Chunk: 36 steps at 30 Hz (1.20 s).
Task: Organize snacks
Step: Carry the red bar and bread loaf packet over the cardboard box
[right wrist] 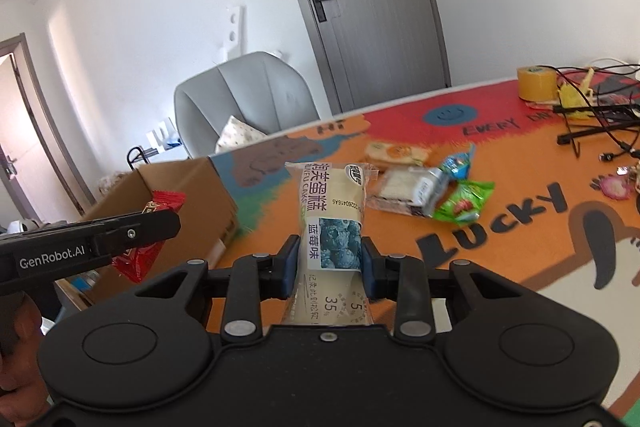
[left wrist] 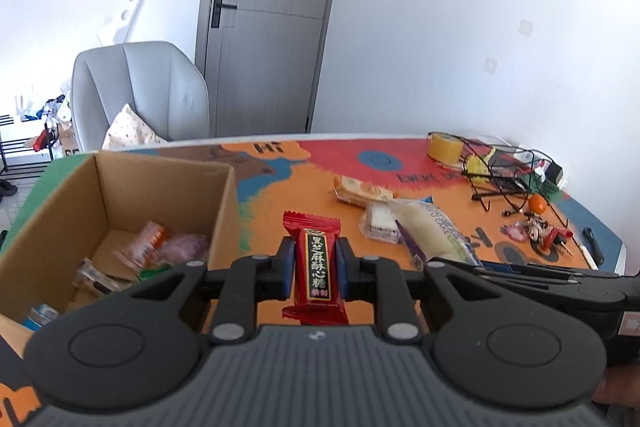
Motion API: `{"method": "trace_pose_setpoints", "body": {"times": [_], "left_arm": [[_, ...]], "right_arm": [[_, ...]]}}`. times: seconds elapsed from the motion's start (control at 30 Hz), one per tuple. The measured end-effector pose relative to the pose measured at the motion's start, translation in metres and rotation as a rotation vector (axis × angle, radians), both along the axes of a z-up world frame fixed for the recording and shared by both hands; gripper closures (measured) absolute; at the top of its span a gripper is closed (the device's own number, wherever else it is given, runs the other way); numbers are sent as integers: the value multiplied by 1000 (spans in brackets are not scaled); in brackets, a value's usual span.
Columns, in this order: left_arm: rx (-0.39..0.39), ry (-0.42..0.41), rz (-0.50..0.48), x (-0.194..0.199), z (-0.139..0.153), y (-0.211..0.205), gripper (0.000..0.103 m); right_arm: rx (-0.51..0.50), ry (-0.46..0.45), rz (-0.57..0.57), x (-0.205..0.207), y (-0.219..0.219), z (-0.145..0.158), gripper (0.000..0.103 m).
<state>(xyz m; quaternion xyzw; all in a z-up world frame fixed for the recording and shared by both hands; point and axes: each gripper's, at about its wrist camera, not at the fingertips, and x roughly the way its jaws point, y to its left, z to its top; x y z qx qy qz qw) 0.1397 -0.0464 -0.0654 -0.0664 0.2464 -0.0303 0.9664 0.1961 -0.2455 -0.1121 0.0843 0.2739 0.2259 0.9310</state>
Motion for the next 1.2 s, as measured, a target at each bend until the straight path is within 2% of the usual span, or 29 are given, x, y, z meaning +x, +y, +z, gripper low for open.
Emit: {"method": "trace_pose_setpoints", "body": {"times": [0.6,1.2], "left_arm": [[-14,-64,59,-15,25,38,83],[-28,-73,177,-8,28,106,83]], "right_arm": [[33,-59,62,-4,38,33,71],[47,-37,146,7,98,40,71]]}}
